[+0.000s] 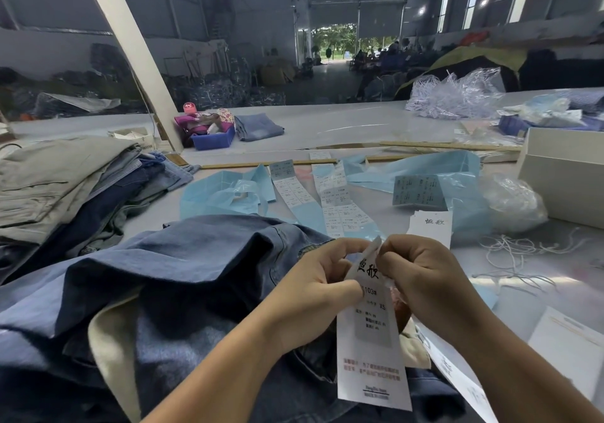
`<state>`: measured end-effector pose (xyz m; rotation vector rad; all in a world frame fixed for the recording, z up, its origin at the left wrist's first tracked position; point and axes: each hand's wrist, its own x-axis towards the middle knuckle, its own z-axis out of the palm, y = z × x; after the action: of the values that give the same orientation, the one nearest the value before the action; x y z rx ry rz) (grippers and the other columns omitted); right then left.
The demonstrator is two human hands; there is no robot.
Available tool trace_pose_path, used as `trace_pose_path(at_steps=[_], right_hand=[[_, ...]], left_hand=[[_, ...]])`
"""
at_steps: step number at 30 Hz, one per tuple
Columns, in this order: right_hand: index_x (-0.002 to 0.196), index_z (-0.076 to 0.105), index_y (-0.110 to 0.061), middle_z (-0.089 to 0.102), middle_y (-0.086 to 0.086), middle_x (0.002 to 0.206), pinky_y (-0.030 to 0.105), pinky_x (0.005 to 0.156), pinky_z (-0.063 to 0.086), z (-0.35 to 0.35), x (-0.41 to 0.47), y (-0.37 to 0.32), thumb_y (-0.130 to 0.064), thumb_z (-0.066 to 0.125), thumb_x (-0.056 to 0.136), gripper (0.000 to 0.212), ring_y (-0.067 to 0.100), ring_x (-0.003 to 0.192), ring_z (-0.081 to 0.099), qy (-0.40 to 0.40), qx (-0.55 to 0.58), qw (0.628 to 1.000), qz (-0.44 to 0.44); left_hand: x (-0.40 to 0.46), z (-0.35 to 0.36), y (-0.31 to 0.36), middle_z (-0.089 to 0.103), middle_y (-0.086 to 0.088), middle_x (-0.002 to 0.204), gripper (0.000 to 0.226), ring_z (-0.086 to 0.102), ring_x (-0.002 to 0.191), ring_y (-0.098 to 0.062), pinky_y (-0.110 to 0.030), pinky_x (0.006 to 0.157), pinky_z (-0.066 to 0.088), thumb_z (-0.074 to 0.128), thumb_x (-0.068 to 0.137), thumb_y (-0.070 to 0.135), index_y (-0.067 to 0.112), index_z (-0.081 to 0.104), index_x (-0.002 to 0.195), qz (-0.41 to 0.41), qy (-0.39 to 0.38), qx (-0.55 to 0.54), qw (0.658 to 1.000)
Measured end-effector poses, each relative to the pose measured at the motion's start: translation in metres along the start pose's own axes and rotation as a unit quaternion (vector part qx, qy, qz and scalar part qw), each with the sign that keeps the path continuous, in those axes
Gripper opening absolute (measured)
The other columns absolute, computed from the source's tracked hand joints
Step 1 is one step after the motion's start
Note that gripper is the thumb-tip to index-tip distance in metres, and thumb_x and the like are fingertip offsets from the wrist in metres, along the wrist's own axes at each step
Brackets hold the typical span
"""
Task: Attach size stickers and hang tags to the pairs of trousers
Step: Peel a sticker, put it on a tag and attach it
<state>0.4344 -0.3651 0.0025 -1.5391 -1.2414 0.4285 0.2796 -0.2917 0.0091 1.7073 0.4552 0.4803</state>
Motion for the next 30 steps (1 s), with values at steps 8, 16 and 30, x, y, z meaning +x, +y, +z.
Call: trace_pose_path(at_steps=[8,16,30], right_hand=[[0.06,0.063,-0.013,0.047,-0.009,0.045,0.019,0.041,0.034,-0.002,-0.002,0.006,-0.019,0.056,0.08,0.022,0.006,0.042,0.039,0.004,0.057,0.998,-0.002],[0.062,0.061,-0.007,0.047,-0.01,0.046,0.02,0.035,0.039,-0.004,-0.006,0.009,-0.001,0.058,0.092,0.03,0.005,0.038,0.047,-0.018,0.074,0.997,-0.025],[0.061,0.058,-0.013,0.055,-0.015,0.05,0.013,0.046,0.038,-0.018,-0.012,0.009,-0.009,0.062,0.092,0.032,0.003,0.049,0.053,-0.037,-0.022,0.997,-0.06]], left_hand=[[0.008,0.001,0.001,0.065,-0.005,0.082,0.037,0.056,0.066,-0.01,-0.019,0.053,0.042,0.045,0.083,0.025,0.024,0.069,0.112,-0.005,-0.006,-0.055,0.998],[0.025,0.005,0.009,0.06,0.003,0.07,0.01,0.049,0.055,-0.003,-0.01,0.051,0.038,0.058,0.097,0.014,0.011,0.066,0.092,0.002,0.058,0.02,0.998],[0.034,0.003,0.028,0.065,0.011,0.063,0.015,0.057,0.058,-0.002,-0.014,0.058,0.045,0.064,0.092,0.019,0.018,0.068,0.077,-0.003,0.034,0.216,0.976]])
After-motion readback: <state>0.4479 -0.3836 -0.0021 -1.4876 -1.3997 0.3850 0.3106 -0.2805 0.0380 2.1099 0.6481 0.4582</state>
